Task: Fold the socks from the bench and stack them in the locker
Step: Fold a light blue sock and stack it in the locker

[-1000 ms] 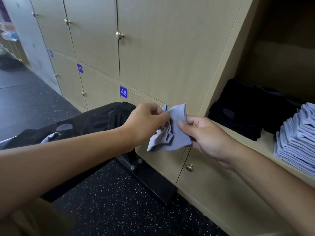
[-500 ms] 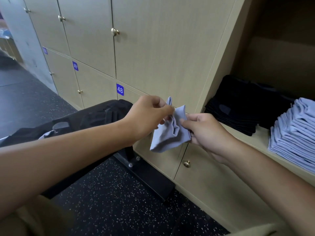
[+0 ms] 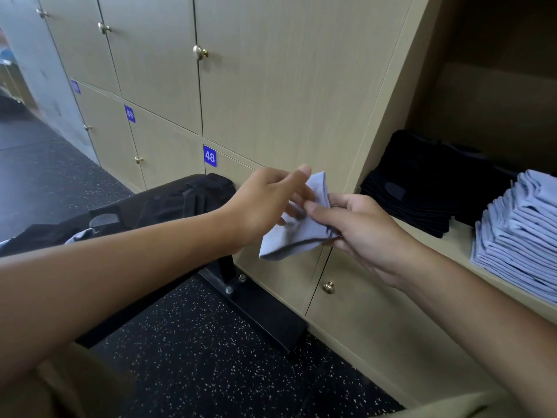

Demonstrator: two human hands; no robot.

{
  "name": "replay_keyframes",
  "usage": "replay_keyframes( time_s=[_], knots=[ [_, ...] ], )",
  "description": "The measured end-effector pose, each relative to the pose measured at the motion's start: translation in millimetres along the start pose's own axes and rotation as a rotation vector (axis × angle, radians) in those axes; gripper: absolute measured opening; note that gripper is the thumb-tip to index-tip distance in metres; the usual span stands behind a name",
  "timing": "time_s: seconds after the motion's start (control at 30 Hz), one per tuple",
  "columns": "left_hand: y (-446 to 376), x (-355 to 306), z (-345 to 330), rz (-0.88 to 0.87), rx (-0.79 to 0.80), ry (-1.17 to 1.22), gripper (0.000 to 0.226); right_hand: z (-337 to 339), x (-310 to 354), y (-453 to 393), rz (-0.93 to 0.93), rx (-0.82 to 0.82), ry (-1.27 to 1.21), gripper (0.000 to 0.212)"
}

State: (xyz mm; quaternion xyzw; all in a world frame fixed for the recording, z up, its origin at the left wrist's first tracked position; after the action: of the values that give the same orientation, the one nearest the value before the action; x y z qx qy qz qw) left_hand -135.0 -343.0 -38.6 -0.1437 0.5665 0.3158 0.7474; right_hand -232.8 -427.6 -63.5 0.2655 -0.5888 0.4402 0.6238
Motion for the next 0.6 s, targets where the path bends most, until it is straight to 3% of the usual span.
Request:
replay_keyframes(
  time_s=[0.1,0.2,0.27,0.33,0.43,0.5,0.6],
  knots=[
    [1,-8,8,-0.078,-0.038,-0.064,0.041,15,-2,-1,0.023,-0.085,0.042,0.018],
    [1,-11,31,-0.164,-0.216,-0.116,0.015,24,-1,1,0.021,-0.118,0.043,0.02],
    [-2,-8,42,-0.152,-0.277,-0.106,0.026,27,2,1,0.029,-0.112,0.019,0.021],
    [-7,-1,42,-0.096,-0.224,-0.053,0.042,28,5,3,0.039,-0.1,-0.017,0.024],
    [-10,10,28,-0.05,-0.018,0.026,0.051,27,9,5,0.048,-0.089,-0.12,0.028],
    [-6,7,18,-0.102,0.071,0.036,0.05,29,10,7,0.044,-0.091,-0.168,0.03],
    [2,-2,15,-0.194,0.068,0.046,0.042,35,8,8,0.036,-0.11,-0.182,0.03]
  ],
)
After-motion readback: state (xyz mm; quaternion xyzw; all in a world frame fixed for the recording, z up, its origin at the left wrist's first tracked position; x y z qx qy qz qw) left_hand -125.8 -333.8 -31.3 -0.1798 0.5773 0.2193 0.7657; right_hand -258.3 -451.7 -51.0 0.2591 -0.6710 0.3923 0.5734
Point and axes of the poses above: each hand's wrist, its own y-axis away from the middle knuckle, its own z-axis out of the back of the hand, x = y × z, the point moved 10 cm from there along -y, towards the middle knuckle, and after that the axes turned 15 degrees about z, right-handed, at the moved point
